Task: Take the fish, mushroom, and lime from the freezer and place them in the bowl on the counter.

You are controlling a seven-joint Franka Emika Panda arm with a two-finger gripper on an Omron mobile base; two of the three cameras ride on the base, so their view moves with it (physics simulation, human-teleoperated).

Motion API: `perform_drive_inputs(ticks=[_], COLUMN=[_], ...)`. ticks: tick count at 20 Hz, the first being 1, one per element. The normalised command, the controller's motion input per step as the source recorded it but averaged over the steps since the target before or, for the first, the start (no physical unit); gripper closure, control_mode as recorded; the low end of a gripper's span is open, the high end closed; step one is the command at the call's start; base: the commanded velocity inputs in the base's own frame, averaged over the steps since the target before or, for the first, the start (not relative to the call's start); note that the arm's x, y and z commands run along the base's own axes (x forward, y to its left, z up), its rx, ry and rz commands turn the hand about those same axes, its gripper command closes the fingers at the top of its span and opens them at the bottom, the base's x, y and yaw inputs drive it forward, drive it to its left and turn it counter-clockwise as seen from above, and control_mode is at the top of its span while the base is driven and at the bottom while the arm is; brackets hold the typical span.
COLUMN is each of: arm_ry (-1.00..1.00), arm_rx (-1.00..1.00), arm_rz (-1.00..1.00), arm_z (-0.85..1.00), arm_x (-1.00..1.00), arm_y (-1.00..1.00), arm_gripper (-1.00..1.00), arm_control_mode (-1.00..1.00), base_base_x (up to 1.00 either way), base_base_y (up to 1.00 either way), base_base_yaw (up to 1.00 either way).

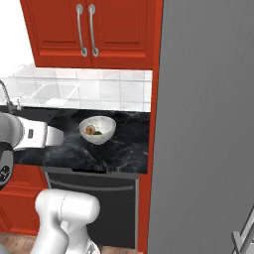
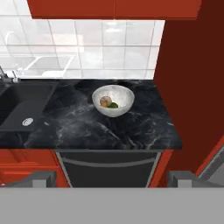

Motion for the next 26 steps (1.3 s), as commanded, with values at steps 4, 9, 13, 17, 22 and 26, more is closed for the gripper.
perform_drive_inputs(ticks=[4, 9, 13, 17, 22, 26], arm_ry=[0.0, 0.0, 0.0, 0.0, 0.0, 0.0], arm_rx=[0.0, 0.0, 0.0, 0.0, 0.0, 0.0], arm_rz=[0.0, 0.0, 0.0, 0.0, 0.0, 0.0], arm_z=[0.0, 0.0, 0.0, 0.0, 0.0, 0.0], arm_x=[0.0, 0.0, 0.0, 0.0, 0.0, 0.0], arm_y=[0.0, 0.0, 0.0, 0.0, 0.0, 0.0], arm_gripper=[-1.0, -1.0, -1.0, -1.0, -1.0, -1.0], arm_control_mode=[1.0, 1.0, 1.0, 1.0, 1.0, 1.0], base_base_x=[-0.98, -0.89, -0.41, -0.14, 0.0, 0.01], base_base_y=[-0.14, -0.57, -0.94, -1.0, -1.0, -0.93], base_base_yaw=[0.0, 0.0, 0.0, 0.0, 0.0, 0.0])
